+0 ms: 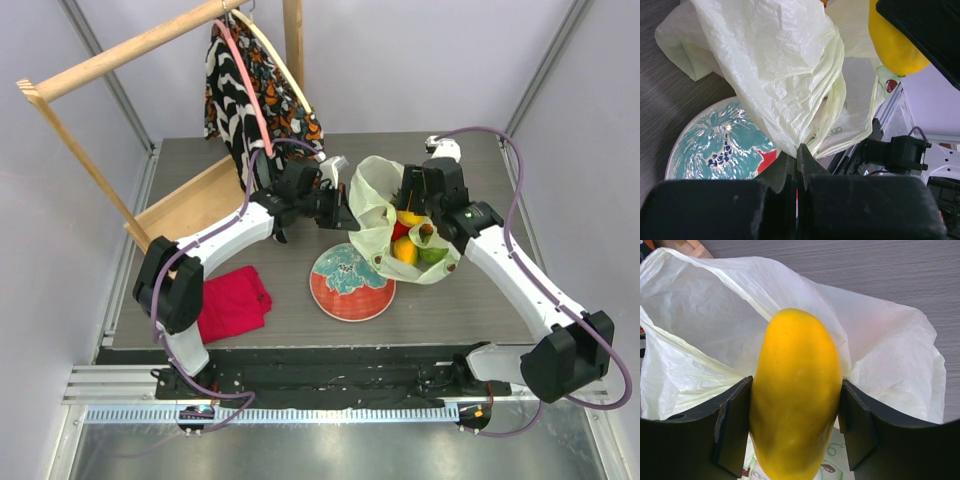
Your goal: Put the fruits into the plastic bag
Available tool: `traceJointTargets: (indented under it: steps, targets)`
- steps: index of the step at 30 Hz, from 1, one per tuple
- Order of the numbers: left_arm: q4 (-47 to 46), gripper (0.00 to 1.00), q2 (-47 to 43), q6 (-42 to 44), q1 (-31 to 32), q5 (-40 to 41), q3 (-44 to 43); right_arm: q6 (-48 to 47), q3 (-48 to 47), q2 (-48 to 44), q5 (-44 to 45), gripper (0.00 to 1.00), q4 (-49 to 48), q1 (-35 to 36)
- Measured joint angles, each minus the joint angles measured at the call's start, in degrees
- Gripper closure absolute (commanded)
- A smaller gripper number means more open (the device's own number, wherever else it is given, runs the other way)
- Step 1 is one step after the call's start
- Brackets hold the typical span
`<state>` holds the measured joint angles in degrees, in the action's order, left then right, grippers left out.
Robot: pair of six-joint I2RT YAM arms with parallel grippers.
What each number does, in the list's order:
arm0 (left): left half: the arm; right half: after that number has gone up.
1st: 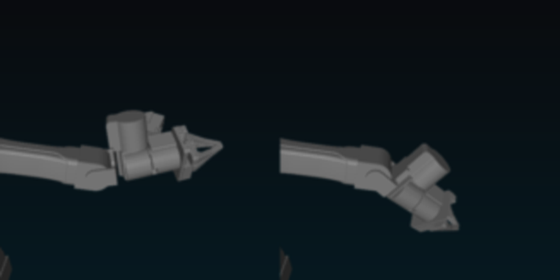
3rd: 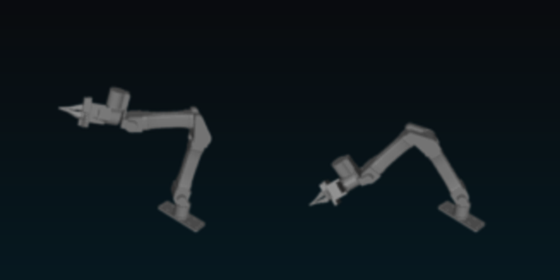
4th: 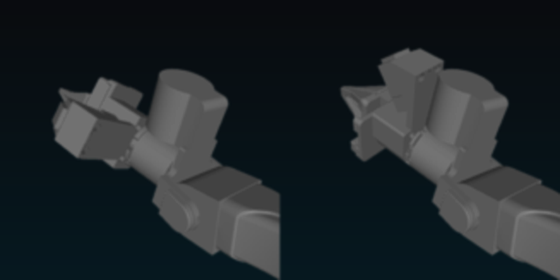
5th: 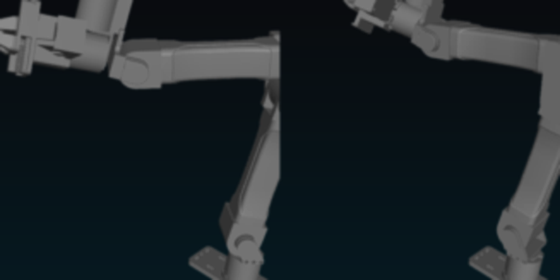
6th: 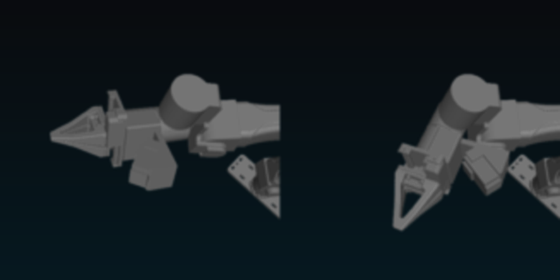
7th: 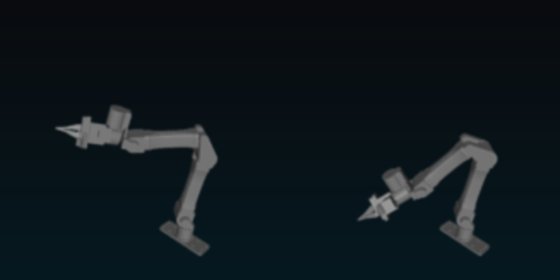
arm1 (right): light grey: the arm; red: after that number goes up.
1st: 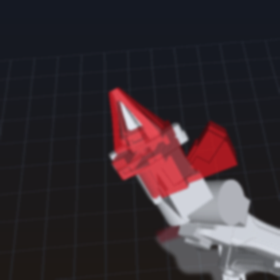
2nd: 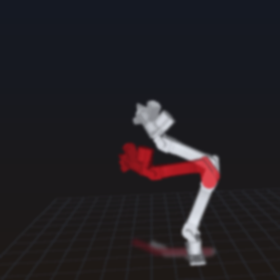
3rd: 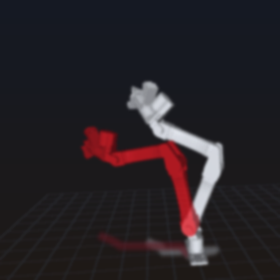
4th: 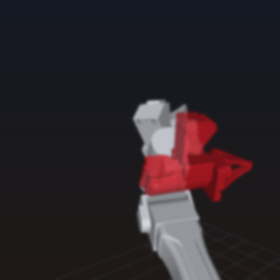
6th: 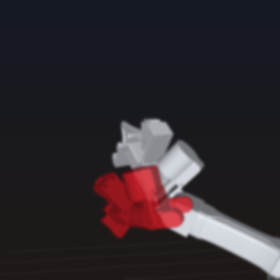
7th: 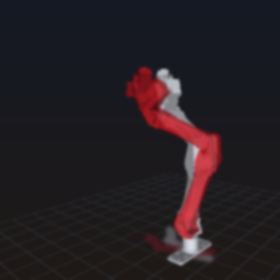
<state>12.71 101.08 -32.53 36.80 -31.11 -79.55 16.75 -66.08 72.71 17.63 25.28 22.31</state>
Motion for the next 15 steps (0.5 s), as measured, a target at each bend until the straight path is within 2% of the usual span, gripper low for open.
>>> traceJointTargets:
  steps: [8, 15]
  targets:
    - [0.02, 1.00, 0.00, 0.02, 0.00, 0.00, 0.00, -4.31, 2.89, 0.92, 0.26, 0.99, -0.57, 0.00]
    - [0.04, 1.00, 0.00, 0.07, 0.00, 0.00, 0.00, -6.82, 2.91, 7.41, 0.28, 0.95, -2.36, 0.02]
